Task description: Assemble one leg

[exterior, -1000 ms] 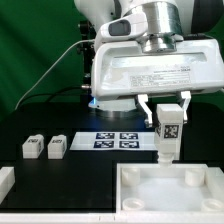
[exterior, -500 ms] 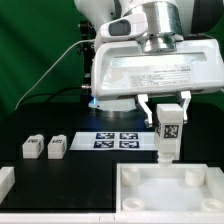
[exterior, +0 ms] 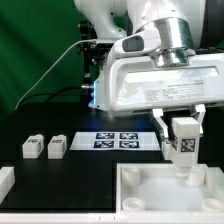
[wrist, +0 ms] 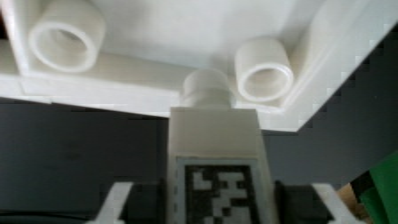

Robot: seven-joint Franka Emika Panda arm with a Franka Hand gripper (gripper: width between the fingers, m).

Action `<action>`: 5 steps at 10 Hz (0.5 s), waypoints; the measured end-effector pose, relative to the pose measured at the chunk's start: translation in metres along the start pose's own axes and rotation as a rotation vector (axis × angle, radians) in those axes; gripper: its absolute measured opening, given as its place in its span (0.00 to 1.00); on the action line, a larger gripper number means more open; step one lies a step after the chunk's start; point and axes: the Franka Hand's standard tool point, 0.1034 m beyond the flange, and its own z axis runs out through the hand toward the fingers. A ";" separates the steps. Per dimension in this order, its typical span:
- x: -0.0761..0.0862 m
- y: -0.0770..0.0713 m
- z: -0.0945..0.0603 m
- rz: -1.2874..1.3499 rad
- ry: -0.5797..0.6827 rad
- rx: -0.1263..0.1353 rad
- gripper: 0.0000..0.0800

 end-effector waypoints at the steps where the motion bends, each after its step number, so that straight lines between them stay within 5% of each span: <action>1: 0.000 -0.009 0.007 0.006 -0.016 0.018 0.36; 5: 0.010 -0.025 0.016 0.004 -0.023 0.044 0.36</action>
Offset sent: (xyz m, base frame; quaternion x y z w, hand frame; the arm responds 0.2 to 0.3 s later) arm 0.0185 0.0156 -0.0014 0.0137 -0.0109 0.0109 0.9998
